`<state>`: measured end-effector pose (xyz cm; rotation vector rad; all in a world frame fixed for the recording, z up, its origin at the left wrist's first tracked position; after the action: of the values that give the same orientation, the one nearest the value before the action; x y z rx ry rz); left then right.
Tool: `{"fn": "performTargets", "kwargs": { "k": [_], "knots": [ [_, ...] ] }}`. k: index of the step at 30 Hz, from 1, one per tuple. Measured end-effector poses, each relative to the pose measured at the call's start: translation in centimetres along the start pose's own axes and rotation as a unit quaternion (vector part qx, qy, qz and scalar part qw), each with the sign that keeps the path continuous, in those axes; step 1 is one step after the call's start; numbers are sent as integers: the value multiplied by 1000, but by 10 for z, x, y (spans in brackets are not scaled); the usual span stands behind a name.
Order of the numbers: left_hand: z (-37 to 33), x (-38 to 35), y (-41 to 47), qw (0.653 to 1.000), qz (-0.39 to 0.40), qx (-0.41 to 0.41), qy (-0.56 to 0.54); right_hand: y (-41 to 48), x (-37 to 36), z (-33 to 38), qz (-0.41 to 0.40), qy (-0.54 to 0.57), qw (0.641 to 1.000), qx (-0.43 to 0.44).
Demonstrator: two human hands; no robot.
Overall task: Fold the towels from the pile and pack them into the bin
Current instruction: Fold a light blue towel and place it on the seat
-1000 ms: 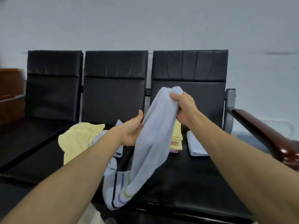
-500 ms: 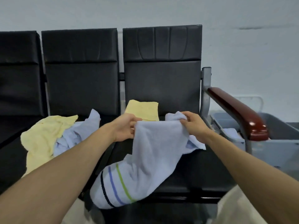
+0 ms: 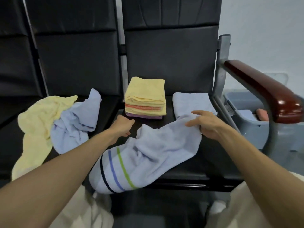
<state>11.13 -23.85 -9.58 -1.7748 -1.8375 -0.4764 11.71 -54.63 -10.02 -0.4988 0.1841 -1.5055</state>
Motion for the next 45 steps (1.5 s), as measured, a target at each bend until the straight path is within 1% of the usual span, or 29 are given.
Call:
{"fn": "performTargets", "kwargs": {
  "k": [1,3,4,5,6,7,8,9,10,11,12,14,16,19,22,23,25,27,29,32,34,36,38,40,43,44,45],
  "knots": [
    [5,1,-1,1000,4,1,30,0,0,-1,1,-28,1000,0],
    [10,-11,-10,995,74,-2,65,-2,2,-1,-45,-146,988,35],
    [13,-19,-15,990,118,6,73,-5,3,2,-72,-225,970,62],
    [15,-27,-19,984,154,13,89,-8,2,4,-100,-307,942,90],
    [16,-35,-21,977,178,16,115,-13,2,5,-128,-375,912,106],
    [16,-40,-21,970,185,16,155,-16,3,5,-150,-414,891,114],
    [14,-42,-20,961,179,8,213,-19,5,4,-168,-428,881,113],
    [11,-44,-16,948,161,-8,276,-20,8,3,-177,-427,881,103],
    [2,-47,-14,936,140,-34,322,-22,11,3,-181,-402,892,100],
    [-6,-47,-13,931,116,-60,341,-23,12,4,-182,-364,908,99],
    [-15,-47,-13,936,92,-81,331,-24,14,5,-180,-315,927,97],
    [-29,-37,-10,953,30,-106,282,-24,14,7,-172,-187,961,109],
    [-44,-22,-11,957,-35,-143,249,-25,15,9,-156,-65,978,124],
    [-68,4,-14,962,-78,-199,170,-33,13,17,-109,47,985,126],
    [-87,26,-16,970,-86,-220,59,-47,9,37,-49,103,982,153],
    [-91,36,-17,973,-92,-213,16,-55,9,49,-45,105,979,171],
    [-104,54,-22,971,-98,-213,-47,-69,9,75,-63,79,972,214],
    [-120,72,-28,965,-96,-224,-95,-83,12,105,-116,25,958,261],
    [-135,91,-36,962,-110,-213,-134,-96,15,131,-173,-20,941,290],
    [-152,117,-45,952,-121,-189,-207,-112,19,164,-218,-49,922,317],
    [-163,129,-51,948,-107,-174,-246,-124,20,180,-229,-47,916,327],
    [-175,142,-63,941,-107,-181,-265,-140,23,197,-241,-32,908,342],
    [-185,157,-74,921,-116,-185,-322,-159,28,214,-250,-10,902,353],
    [-193,167,-87,896,-99,-175,-397,-177,32,229,-258,7,897,358],
    [-211,171,-103,855,-11,-161,-492,-198,37,248,-257,19,895,363],
    [-216,172,-110,850,5,-157,-502,-204,39,253,-260,24,894,365],
    [-218,174,-115,853,9,-155,-499,-209,42,257,-262,27,892,367]
  ]
}}
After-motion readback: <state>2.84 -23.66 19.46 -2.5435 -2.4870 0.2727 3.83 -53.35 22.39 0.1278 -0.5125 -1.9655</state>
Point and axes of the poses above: each hand's wrist, its own y-axis towards the middle knuckle, its own x-axis out of the back of the hand, z = x × y, the point moved 8 cm from there along y, towards the middle knuckle, and after that the axes turned 8 degrees about -x, right-handed, at the moved point
